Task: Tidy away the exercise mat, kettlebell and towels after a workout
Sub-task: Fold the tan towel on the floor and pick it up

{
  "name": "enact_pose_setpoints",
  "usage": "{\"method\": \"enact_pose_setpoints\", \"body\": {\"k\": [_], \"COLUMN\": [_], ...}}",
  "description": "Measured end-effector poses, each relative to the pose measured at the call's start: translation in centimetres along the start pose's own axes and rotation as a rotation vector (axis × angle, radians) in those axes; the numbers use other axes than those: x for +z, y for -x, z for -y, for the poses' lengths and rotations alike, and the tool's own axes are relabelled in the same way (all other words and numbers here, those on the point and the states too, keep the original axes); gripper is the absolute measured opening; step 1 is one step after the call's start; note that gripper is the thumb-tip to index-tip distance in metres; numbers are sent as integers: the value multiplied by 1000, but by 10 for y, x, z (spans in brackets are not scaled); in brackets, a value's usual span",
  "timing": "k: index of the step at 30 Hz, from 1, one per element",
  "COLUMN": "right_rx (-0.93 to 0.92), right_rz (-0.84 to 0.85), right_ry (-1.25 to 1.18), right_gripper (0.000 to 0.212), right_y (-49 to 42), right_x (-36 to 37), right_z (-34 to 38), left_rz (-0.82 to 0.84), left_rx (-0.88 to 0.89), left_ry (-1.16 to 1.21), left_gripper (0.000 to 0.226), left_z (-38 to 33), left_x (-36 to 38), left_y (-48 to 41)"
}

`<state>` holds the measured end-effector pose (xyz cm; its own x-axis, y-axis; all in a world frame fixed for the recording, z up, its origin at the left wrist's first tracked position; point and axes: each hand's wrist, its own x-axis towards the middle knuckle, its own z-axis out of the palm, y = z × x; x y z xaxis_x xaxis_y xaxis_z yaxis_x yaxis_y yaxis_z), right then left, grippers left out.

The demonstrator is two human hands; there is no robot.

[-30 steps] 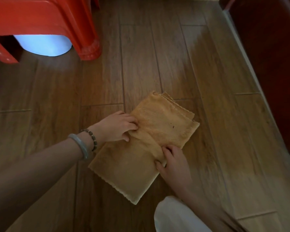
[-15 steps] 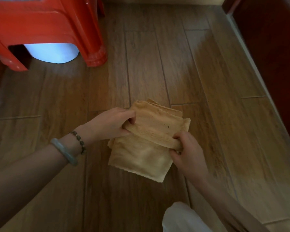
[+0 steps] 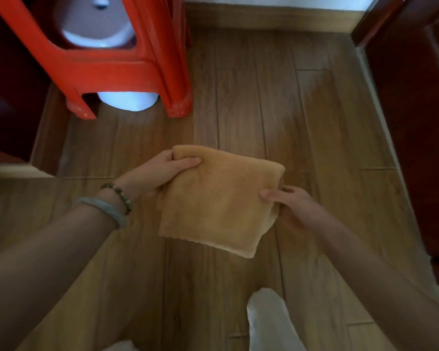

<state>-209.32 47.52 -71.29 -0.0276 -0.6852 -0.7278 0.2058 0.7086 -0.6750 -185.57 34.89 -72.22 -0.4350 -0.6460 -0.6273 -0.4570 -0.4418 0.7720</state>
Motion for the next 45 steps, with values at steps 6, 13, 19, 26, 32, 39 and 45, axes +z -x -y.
{"method": "enact_pose_setpoints", "body": {"k": [6, 13, 19, 26, 32, 39, 45], "right_rx": [94, 0, -99, -235, -263, -365, -408], "right_rz": [15, -130, -233, -351, -484, -777, -1040], "right_ry": [93, -28, 26, 89, -66, -333, -542], "right_gripper": [51, 37, 34, 41, 40, 15, 27], "right_y": [92, 240, 366, 474, 530, 595, 661], "right_x": [38, 44, 35, 20, 12, 30, 55], "right_z": [72, 201, 318, 404, 432, 435, 389], "left_rz": [-25, 189, 65, 41, 295, 628, 875], "left_rx": [-267, -339, -112, 109, 92, 149, 212], "left_ry": [187, 365, 336, 187, 169, -67, -262], "left_gripper": [47, 96, 40, 33, 64, 93, 101], "left_z": [-94, -230, -367, -502, -563, -628, -659], "left_x": [-22, -35, -10, 3, 0, 15, 75], "left_y": [98, 223, 324, 400, 406, 386, 412]}}
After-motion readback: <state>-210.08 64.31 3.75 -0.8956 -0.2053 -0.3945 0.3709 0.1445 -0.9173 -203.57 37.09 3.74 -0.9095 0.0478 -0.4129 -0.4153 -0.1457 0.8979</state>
